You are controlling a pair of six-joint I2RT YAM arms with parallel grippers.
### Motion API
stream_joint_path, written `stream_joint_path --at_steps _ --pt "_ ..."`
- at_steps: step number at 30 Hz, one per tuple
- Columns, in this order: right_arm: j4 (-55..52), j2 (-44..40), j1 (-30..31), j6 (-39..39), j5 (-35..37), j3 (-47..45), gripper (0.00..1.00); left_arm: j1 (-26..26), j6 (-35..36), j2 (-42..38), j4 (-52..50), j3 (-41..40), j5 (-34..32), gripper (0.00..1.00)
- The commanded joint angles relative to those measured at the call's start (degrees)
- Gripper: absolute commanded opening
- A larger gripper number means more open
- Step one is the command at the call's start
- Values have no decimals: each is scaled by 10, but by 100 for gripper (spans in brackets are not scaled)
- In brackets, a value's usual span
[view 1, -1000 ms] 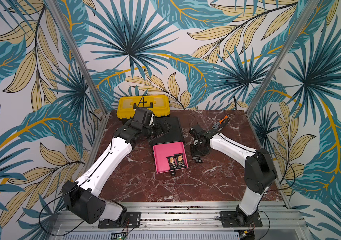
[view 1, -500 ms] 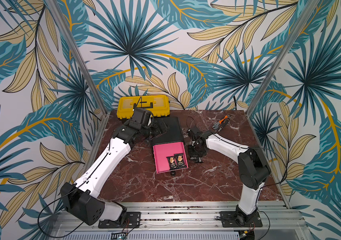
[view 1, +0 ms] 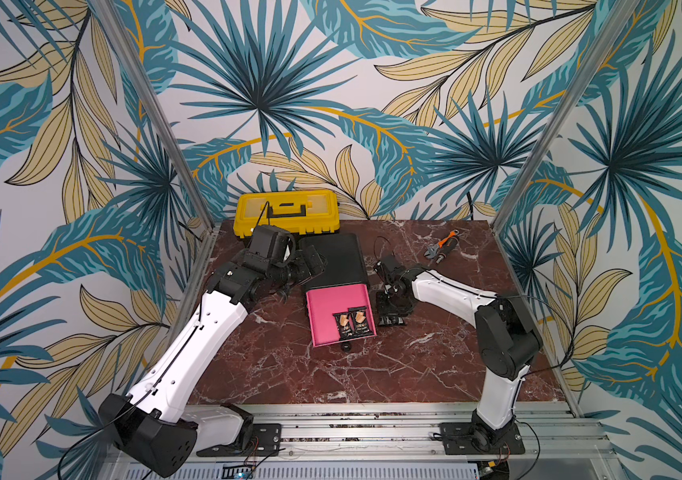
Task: Take the cookies out of the drawer
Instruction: Place the cookie at the center of the board, then pick up the cookie from the drawer.
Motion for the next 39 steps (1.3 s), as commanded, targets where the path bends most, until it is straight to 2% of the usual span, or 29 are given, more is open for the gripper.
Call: stream_joint_path --at_steps 1,11,17,21,29,35,39 --pt "-10 -50 0 6 6 -1 50 16 6 -20 -20 -15 -4 100" --pt "-71 -164 8 38 36 17 64 59 24 -60 -6 -58 45 100" --pt "-99 -250 34 79 55 18 66 62 -7 -54 58 -96 95 100" --pt "-101 -280 83 108 59 33 66 62 -33 -43 104 -119 127 100" --pt "-93 -241 210 157 81 54 65 62 -27 -10 102 -120 176 100" --pt "-89 -163 243 135 74 88 65 70 17 -14 39 -108 130 100" --pt "-89 -114 243 100 98 100 66 84 14 -23 53 -126 144 100"
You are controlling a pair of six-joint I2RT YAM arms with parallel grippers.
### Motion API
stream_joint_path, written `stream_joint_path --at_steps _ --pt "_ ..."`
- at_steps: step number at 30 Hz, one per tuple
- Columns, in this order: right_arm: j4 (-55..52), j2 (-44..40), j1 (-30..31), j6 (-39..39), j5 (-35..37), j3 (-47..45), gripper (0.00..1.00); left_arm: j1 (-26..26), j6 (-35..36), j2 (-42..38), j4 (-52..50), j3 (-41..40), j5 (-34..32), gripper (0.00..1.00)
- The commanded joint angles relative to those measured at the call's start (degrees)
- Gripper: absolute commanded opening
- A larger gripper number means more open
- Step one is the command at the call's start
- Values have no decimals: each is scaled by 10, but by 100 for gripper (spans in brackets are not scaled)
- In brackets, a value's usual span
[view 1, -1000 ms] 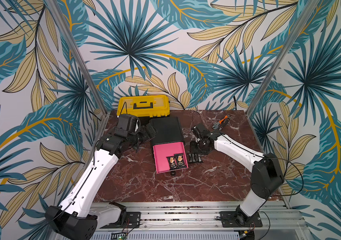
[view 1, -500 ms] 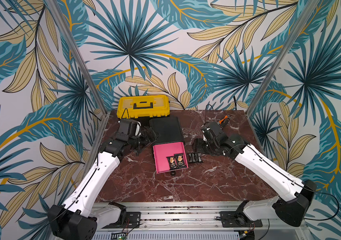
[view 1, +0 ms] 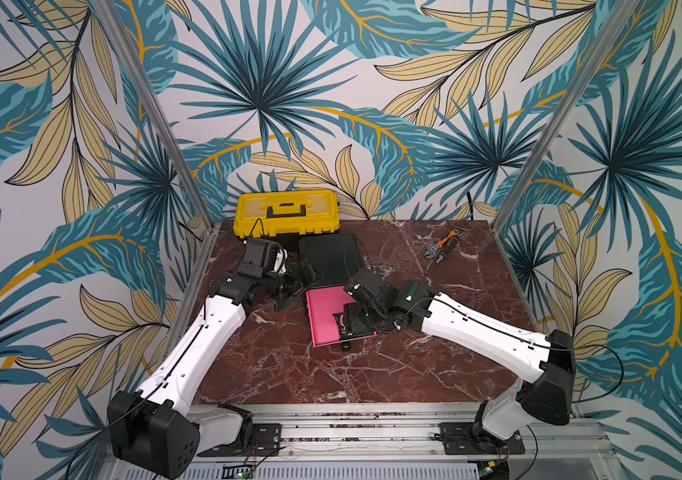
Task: Take the cookies out of the drawer
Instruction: Pick up the cookie from the drawer.
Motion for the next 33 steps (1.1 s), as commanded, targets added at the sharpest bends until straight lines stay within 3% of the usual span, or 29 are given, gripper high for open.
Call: stream_joint_path --at_steps 1,13,21,33 --pt "-7 33 2 -33 27 18 66 12 16 -16 -8 -12 1 100" --pt "-6 123 1 -48 29 51 62 18 47 -45 -64 -9 -42 100" --pt "-4 159 3 -37 35 62 54 69 63 -68 -90 13 -47 100" --pt "0 174 11 -42 39 84 31 71 64 -89 -109 20 -44 100"
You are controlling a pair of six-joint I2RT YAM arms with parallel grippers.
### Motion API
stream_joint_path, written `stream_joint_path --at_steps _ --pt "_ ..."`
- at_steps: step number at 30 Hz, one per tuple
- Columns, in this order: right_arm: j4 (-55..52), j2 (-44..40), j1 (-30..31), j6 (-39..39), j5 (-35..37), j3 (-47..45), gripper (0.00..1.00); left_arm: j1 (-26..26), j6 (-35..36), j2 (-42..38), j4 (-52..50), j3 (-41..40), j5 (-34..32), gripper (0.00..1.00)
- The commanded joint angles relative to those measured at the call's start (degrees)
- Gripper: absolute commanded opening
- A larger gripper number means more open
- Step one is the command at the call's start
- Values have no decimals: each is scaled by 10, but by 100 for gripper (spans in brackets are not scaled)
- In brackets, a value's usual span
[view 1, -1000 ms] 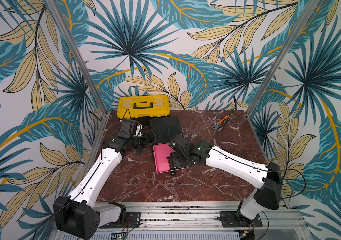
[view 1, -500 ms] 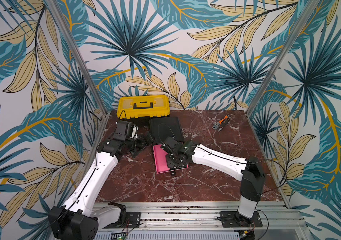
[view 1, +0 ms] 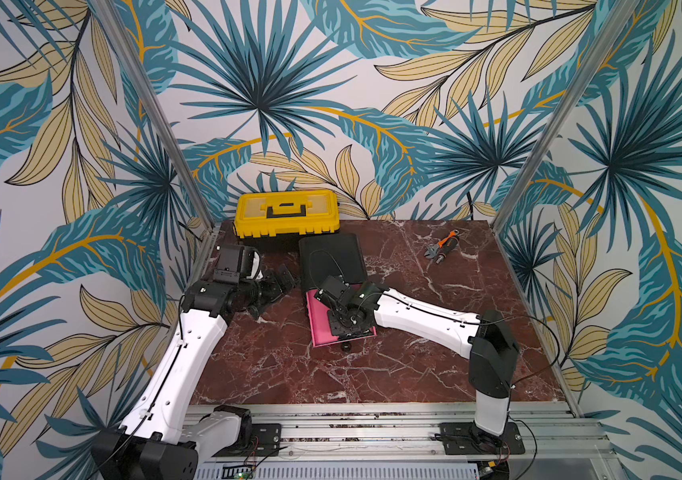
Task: Take the cookies out of the drawer
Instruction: Pick up the cookie from the drawer.
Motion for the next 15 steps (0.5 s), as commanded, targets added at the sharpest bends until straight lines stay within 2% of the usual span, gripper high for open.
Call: stream_joint_path --at_steps 1,5,11,15 --pt "1 8 4 -5 5 11 29 4 7 -21 -6 14 -4 100" --pt "0 -6 5 -6 10 16 23 4 -11 -24 8 9 8 100" --pt "0 -55 6 -18 -8 17 23 -2 -51 -20 80 4 60 100" --pt "-2 -104 5 -27 -10 1 23 -23 -63 -5 107 24 68 100"
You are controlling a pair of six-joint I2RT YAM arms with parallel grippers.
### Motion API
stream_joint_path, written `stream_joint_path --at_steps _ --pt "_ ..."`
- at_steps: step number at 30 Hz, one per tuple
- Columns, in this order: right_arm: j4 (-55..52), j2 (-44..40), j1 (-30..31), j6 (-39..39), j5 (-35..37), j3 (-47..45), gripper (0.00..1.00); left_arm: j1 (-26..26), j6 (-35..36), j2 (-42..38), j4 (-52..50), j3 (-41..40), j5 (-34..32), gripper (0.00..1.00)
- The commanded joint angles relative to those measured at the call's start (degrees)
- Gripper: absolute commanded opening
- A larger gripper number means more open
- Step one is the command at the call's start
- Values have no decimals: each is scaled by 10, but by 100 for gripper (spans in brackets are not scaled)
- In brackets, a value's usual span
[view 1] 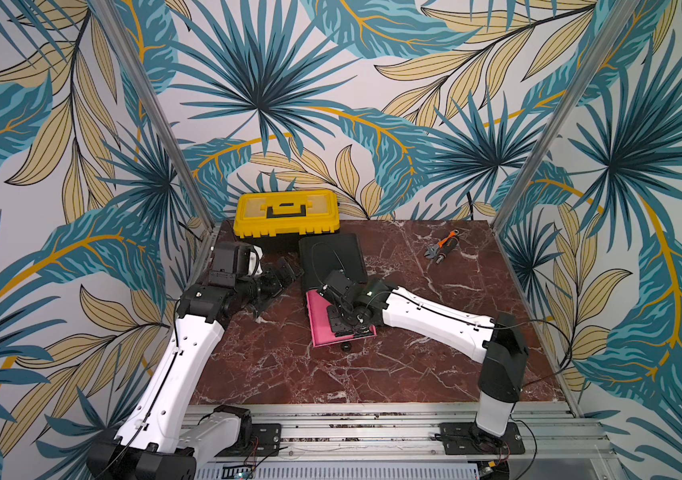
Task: Take the cookies out of the drawer
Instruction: Pick up the cookie from the drawer, then place the cookie at the center of the board.
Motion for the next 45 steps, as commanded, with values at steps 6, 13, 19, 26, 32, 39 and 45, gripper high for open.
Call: stream_joint_path --at_steps 6,13,19,26,32,39,45 --pt "-10 -149 -8 -28 7 -55 22 -80 -42 47 80 52 -2 100" --pt "-44 -259 -87 -50 -16 -147 22 -139 -65 96 130 64 -23 100" --pt "-46 -281 -227 -119 -50 -226 22 -143 -57 137 124 95 -72 100" --pt "-38 -170 -323 -201 -74 -214 21 -142 -72 206 115 174 -75 100" --pt "0 -77 -366 -234 -78 -202 21 -141 -78 238 83 205 -93 100" --pt "32 -21 -381 -244 -67 -209 21 -140 -93 224 112 172 -132 100" --pt "56 10 -389 -216 -107 -206 22 -140 -93 221 105 165 -149 100"
